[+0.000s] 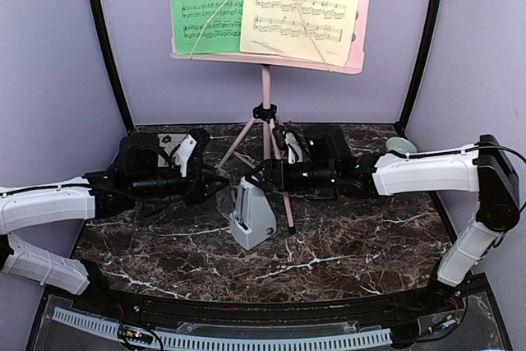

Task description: Set up the instrument practice props

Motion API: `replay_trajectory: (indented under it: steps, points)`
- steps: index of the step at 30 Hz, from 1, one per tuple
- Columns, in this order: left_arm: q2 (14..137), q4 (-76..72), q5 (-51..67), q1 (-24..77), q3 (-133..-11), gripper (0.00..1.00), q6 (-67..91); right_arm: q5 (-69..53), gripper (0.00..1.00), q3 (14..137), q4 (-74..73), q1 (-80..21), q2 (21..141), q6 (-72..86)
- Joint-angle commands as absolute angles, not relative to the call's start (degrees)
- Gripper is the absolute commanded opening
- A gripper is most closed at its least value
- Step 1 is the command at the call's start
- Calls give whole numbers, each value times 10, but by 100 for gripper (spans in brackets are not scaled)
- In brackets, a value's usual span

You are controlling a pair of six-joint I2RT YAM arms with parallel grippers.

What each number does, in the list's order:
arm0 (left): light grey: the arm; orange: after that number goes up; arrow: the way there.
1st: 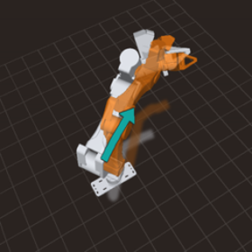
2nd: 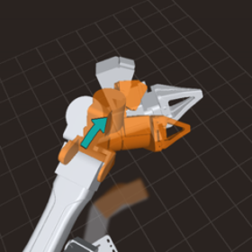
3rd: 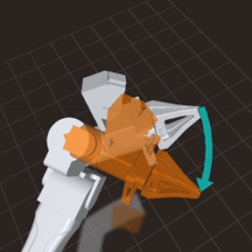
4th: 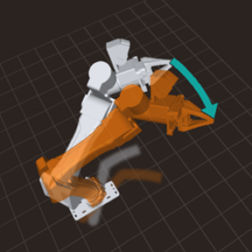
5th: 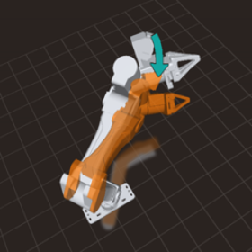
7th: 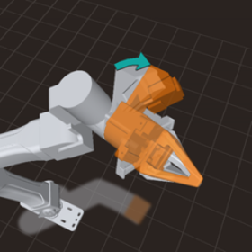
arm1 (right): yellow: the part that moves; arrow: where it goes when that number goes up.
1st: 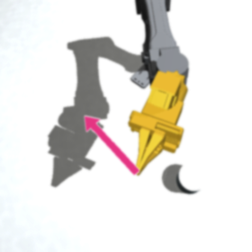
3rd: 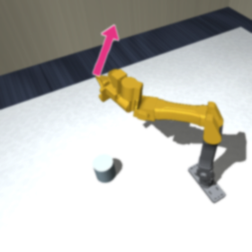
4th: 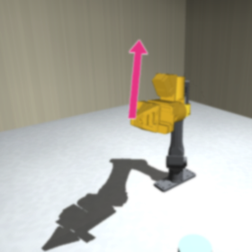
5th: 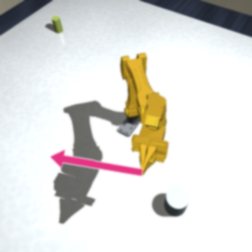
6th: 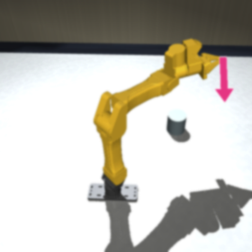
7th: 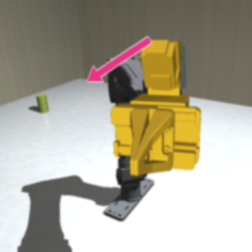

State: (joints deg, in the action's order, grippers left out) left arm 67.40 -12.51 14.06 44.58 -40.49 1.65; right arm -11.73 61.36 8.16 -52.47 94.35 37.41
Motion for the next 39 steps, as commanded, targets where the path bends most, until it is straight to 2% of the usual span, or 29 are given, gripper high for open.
replay_trajectory:
  steps: [1, 5, 11, 16, 20, 23, 27, 29, 32, 39]
  points:
    - [639, -21, 126, 390, -446, 2, 77, -85, 80, 598, -73, -514, 981, 331]
    - [668, 142, 75, 349, -524, 1, 111, -93, 81, 608, -75, -514, 984, 320]
    - [818, 367, 60, 262, -646, 0, 116, -101, 81, 608, -68, -515, 987, 314]
    - [924, 448, 65, 190, -730, 0, 105, -97, 81, 614, -72, -515, 984, 306]
    - [1028, 522, 26, 164, -808, 0, 81, -96, 81, 618, -72, -515, 984, 307]
    - [1086, 532, 22, 148, -838, 1, 71, -93, 81, 619, -71, -515, 983, 311]
    - [1131, 520, 26, 130, -851, 7, 65, -91, 81, 624, -68, -515, 986, 315]
    - [1145, 516, 30, 122, -857, 11, 63, -92, 81, 633, -70, -515, 988, 315]
    - [1149, 512, 37, 118, -865, 24, 64, -92, 82, 651, -77, -515, 992, 311]
    - [1101, 503, 51, 117, -863, 74, 68, -91, 83, 673, -83, -515, 992, 304]
